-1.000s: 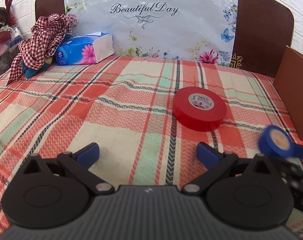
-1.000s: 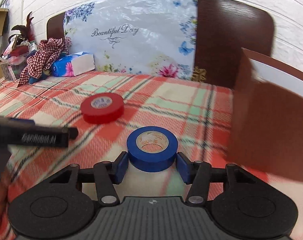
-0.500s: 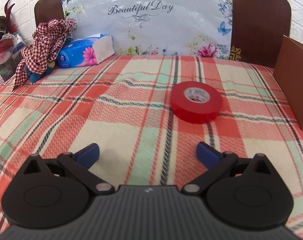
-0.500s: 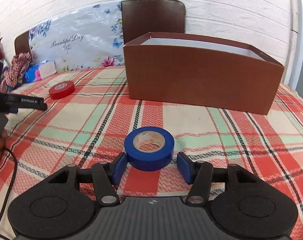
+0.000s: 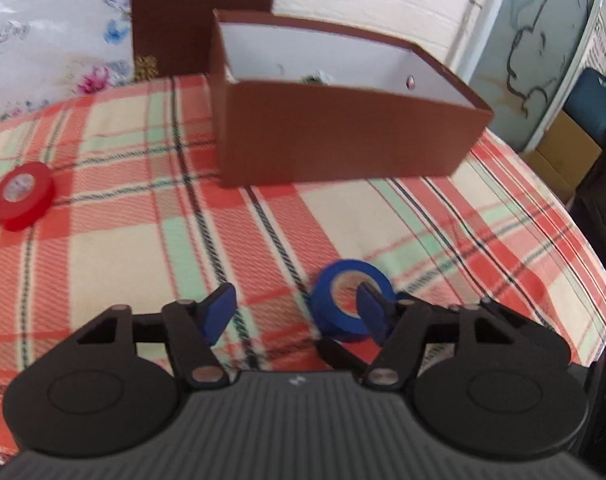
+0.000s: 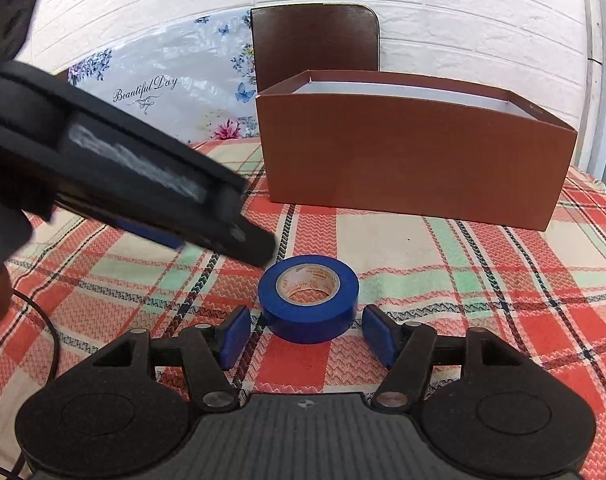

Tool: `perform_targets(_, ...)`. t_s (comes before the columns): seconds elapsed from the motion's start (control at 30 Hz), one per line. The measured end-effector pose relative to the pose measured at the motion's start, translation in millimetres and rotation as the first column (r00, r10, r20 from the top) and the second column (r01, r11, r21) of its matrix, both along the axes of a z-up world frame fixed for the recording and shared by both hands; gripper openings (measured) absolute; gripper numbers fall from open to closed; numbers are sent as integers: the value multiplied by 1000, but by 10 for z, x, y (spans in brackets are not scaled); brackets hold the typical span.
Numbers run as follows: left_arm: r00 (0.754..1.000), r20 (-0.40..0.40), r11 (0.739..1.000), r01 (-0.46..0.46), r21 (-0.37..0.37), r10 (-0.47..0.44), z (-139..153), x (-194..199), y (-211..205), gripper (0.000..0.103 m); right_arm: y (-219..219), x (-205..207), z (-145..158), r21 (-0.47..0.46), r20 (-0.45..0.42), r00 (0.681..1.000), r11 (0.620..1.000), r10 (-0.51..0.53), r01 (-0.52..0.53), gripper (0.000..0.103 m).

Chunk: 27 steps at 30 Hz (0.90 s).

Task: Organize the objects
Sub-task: 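Grasp the blue tape roll with the right gripper and lift, then lower the blue tape roll into the brown box and release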

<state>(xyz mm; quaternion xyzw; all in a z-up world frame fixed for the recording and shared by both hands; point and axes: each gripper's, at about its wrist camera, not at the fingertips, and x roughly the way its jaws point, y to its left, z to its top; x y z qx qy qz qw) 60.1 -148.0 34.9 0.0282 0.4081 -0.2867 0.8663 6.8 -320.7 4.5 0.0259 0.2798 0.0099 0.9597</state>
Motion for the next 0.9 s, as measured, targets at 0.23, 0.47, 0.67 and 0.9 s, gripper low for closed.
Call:
perform_targets(0.23,997,-68,999,40,-7,-40,-139,42,-151,44,27,17,-17,-2,-5,1000,1000,13,-13,65)
perform_targets(0.47,996,-88,999,27,-40,-30,-68,110,-157,22,22,-35,11,-9,31,999,1000,-17,17,54)
perform_targets(0.67,998,22,994,54,-93,-52,339,140,-232,22,50,-105,217,-92,225,972,992,-60,82,54)
perform_targets(0.9,982,157,990,119,-81,-105,763,491,-762,22,-313,323,511,-96,349,925,976,-151,196,54)
